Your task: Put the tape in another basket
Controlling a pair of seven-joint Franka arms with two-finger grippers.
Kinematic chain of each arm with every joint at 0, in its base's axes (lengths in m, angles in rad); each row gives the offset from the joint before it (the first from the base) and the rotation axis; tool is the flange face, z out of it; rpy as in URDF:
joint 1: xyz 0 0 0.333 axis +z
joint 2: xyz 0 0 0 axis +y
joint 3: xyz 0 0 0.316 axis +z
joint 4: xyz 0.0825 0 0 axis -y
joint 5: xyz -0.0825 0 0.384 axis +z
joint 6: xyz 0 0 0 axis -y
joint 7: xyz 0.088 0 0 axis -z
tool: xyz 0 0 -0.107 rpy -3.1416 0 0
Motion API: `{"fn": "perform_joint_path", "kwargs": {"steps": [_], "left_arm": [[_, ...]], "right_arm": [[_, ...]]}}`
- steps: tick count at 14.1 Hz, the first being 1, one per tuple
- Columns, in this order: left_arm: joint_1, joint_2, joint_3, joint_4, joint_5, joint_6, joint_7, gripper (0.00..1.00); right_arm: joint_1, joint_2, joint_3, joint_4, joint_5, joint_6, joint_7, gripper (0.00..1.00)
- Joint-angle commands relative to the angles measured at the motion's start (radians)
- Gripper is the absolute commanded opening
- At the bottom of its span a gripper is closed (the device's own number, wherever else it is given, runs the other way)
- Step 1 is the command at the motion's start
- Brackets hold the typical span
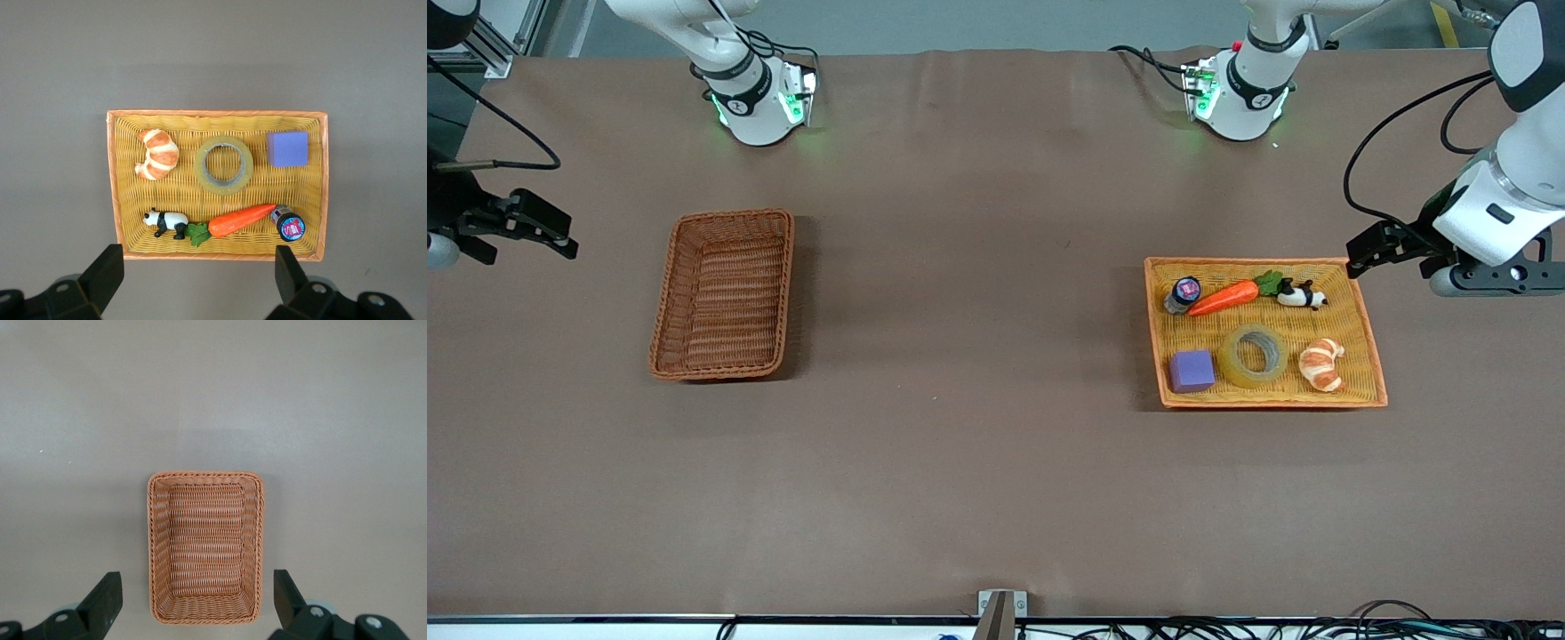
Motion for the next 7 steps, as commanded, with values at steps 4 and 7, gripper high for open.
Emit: {"fn": "perform_joint_path", "kwargs": {"steps": [4, 7], "left_arm": [[0.004, -0.002, -0.004, 0.0, -0.005, 0.011, -0.006, 1.0], [0.004, 0.009, -0.004, 0.005, -0.005, 0.011, -0.003, 1.0]], "right_arm": [[-0.001, -0.015, 0.0, -0.012, -0.002, 0.005, 0.01, 1.0], [0.005, -0.015, 0.001, -0.012, -0.002, 0.004, 0.01, 1.0]]}}
